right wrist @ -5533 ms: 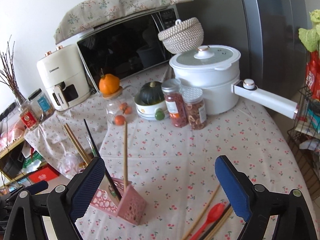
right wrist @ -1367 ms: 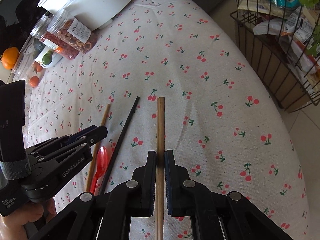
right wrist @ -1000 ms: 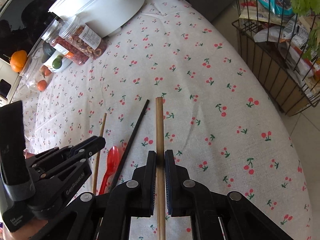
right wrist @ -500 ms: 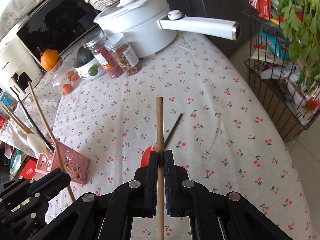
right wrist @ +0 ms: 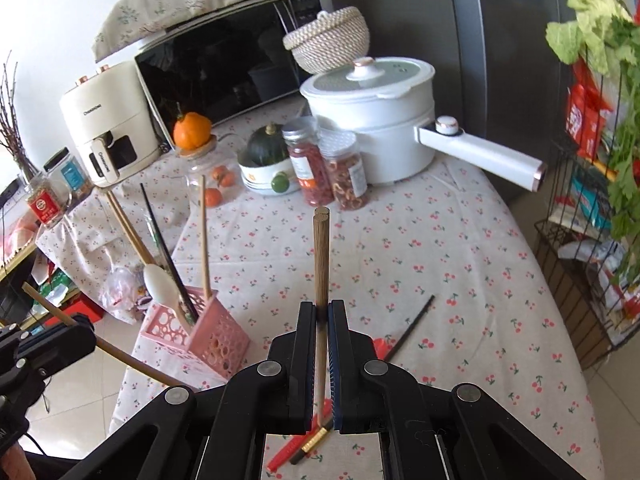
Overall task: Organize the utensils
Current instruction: 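Carry both wooden chopsticks into the pink basket and open both tools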
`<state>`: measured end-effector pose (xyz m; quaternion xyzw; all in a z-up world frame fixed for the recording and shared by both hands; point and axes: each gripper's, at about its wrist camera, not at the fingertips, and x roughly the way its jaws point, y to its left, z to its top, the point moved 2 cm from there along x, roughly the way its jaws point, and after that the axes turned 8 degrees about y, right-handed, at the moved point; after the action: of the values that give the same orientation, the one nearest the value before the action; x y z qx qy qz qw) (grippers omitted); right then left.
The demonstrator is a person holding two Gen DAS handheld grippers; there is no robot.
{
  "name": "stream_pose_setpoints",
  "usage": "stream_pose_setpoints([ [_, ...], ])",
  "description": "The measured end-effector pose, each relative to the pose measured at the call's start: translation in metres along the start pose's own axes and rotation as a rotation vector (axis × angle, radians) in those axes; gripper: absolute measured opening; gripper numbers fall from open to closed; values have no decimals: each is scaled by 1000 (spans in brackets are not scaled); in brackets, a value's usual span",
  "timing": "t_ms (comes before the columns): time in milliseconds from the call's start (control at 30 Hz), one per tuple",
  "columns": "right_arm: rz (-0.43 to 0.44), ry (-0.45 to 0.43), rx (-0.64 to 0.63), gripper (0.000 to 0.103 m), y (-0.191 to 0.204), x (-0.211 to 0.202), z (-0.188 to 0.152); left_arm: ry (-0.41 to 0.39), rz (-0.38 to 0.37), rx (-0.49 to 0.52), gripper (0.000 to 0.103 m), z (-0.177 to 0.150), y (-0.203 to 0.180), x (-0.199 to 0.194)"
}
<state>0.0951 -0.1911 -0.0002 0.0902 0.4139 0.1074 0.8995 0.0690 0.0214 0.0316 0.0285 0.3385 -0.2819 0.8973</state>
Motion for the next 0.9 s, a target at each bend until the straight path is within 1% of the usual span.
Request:
stream_pose_setpoints([
  [100,23,-39,-42,4,19,-10,9,-77,23,-24,5,11,14,-26],
  [200,45,-82,-83,4,42,-19,18,-152,72,-54,5,19,32,-48],
  [400,108,-146,-110,4,74,-28,29,-236,128,-111,5,28,59,-70],
  [467,124,-155,-106,4,81,-26,33,-250,143,-114,5,30,65,-71],
  [567,143,-154,-95,4,88,-19,37,-251,163,-116,5,32,71,-67],
  [767,150,-153,-78,5,96,-4,42,-243,226,-104,5,30,79,-48],
  [900,156,-169,-69,5,97,-2,46,-199,242,-111,5,27,86,-30],
])
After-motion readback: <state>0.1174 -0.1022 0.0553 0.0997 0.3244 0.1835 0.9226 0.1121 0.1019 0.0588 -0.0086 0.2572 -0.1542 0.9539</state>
